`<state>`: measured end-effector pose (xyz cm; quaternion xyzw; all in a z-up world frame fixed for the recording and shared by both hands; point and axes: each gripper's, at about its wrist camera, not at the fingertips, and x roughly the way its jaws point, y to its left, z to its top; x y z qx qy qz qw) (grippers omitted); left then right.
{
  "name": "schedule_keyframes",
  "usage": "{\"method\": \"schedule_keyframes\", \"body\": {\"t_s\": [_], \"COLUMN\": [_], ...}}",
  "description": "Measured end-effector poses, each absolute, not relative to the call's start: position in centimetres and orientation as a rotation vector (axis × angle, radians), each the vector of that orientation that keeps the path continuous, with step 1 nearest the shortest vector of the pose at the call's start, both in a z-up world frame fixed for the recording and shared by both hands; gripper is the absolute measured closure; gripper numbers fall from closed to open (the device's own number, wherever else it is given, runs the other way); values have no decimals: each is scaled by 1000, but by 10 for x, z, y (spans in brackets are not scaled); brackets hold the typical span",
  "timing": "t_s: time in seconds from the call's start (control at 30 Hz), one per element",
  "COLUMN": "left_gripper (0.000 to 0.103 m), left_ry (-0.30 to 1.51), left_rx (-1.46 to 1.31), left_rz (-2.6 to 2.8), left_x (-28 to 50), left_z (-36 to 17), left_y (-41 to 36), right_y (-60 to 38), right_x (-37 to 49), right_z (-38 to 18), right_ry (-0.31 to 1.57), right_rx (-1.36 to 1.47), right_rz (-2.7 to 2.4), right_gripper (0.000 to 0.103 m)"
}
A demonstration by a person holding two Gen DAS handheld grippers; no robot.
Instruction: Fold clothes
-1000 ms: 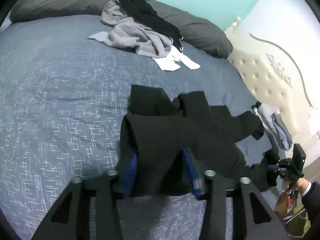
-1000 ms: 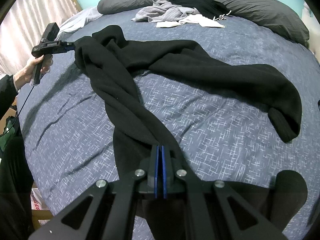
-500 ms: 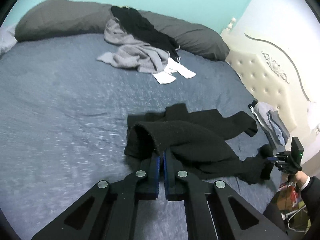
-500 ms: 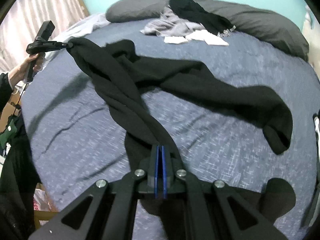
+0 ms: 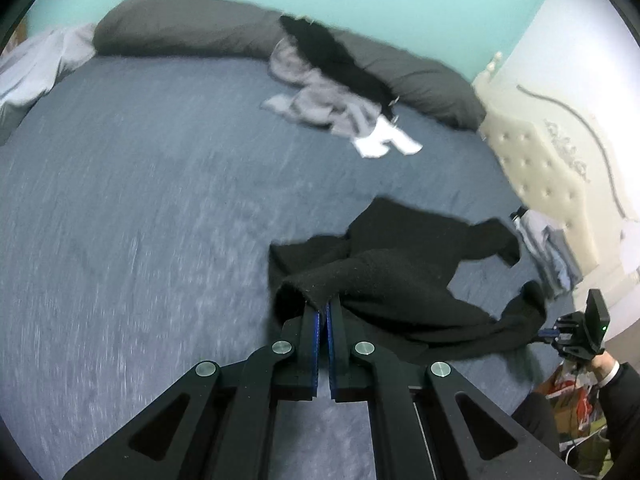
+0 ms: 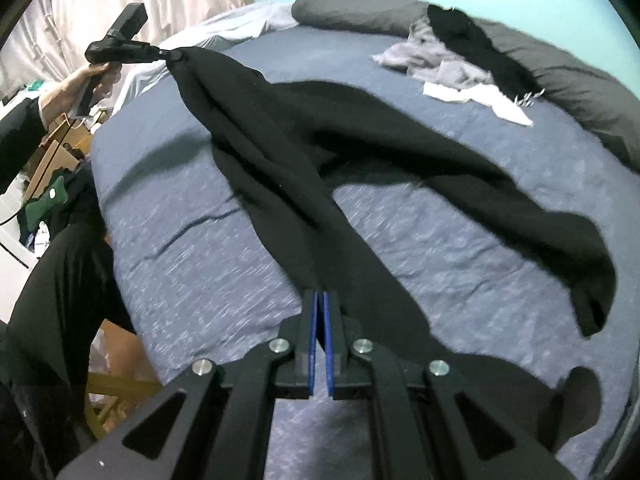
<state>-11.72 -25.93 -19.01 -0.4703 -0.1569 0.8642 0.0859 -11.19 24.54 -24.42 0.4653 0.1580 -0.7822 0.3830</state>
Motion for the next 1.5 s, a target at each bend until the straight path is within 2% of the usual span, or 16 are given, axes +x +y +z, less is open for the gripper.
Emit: {"method": "schedule_keyframes", "body": {"t_s": [0.3, 0.43, 0.67, 0.73, 0.77, 0.8, 0.97, 1.1, 1.5], "left_gripper": [99, 96, 80, 76, 67, 58, 58, 58, 58], "left_ry": [-494, -491, -621, -707, -714, -715, -737, -731, -731], "left_rx": [-1689, -1674, -1544, -1472, -1469, -1475, -1520, -1545, -1625], "left_rz": [2473, 2475, 2559, 2592, 2606, 2618, 2598, 2580, 2485], "left_x": [-119, -114, -115, -117, -121, -126, -156, -190, -264], "left_z": [-275, -269, -237, -228, -228, -229, -250, -270, -320], "left_y": [-242, -243, -271, -283, -285, -286, -284, -278, -264], "right_y": [244, 256, 296, 304, 305, 304, 290, 272, 271], "right_x": [-103, -103, -132, -148, -158, -167, -219, -256, -326], "right_z": [-294, -289, -257, -248, -246, -245, -245, -251, -295], "right_ry": [356, 345, 153, 100, 80, 61, -31, -57, -325], "right_rx": [1400, 1405, 1321, 1290, 1285, 1284, 1287, 1304, 1428], "right_rz": [-1887, -1880, -2003, -2078, -2114, -2141, -2224, -2256, -2236], "right_gripper": [97, 97, 96, 86, 73, 64, 61, 53, 50]}}
